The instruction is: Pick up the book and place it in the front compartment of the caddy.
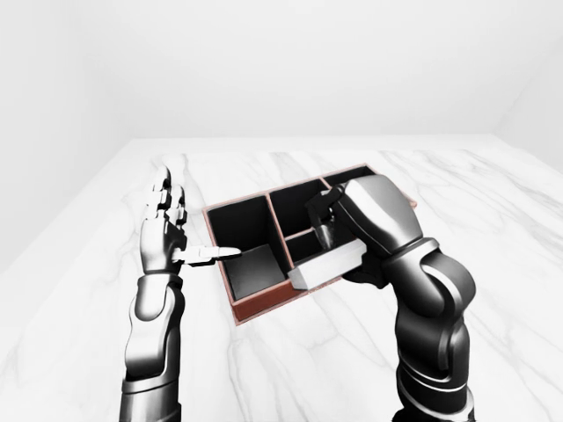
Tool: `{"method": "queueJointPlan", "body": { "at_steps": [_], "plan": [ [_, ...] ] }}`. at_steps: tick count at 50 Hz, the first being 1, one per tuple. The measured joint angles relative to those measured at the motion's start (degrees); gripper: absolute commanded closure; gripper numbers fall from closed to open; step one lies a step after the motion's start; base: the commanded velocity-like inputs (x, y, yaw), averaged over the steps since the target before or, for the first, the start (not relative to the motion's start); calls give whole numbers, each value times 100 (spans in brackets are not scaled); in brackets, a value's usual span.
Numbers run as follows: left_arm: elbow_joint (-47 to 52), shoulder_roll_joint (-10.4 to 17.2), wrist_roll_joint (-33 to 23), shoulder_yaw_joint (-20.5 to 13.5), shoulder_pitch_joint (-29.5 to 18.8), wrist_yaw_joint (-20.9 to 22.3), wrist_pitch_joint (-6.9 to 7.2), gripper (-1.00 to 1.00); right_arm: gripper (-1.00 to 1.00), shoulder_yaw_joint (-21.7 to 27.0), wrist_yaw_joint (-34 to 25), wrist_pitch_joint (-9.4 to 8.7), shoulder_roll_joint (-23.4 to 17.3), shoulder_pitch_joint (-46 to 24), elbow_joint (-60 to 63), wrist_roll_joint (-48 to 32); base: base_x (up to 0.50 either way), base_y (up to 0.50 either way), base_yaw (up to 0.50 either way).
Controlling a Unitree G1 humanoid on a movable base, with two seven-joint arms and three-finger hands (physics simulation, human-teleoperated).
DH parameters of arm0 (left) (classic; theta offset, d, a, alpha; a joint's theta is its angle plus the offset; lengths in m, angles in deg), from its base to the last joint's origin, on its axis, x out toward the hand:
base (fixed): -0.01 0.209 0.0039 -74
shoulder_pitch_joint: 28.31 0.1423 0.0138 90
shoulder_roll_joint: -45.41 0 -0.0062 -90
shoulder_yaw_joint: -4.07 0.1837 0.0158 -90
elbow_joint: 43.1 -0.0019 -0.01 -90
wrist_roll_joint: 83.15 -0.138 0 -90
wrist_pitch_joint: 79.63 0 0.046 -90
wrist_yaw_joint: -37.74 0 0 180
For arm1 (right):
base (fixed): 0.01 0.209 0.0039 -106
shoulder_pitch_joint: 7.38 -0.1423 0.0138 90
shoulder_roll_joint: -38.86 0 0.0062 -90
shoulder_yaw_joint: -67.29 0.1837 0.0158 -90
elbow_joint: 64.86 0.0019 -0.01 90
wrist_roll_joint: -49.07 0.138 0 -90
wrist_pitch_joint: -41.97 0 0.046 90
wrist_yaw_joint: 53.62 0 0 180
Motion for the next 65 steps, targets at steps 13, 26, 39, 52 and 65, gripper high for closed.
{"method": "queueJointPlan", "body": {
  "at_steps": [13, 26, 39, 52, 65],
  "plan": [
    [-23, 4, 4, -4, -2, 0, 0, -100, 100, 135, 0, 0, -134, -480, -629, 61, 0, 0, 0],
    [-23, 6, 8, -7, -2, -1, 0, -100, 100, 214, 0, 0, -222, -826, -1133, 94, 0, 0, 0],
    [2, 13, 19, -16, -12, 1, 0, -100, 100, 244, 0, 0, -254, -1108, -1554, 94, 0, 0, 0],
    [-26, 30, 37, -34, -40, 0, 0, -100, 100, 305, 0, 0, -306, -1590, -2120, 171, 0, 0, 0],
    [-6, 35, 43, -36, -42, -4, 0, -100, 100, 388, 0, 0, -446, -2035, -2674, 340, 0, 0, 0]
  ]
}}
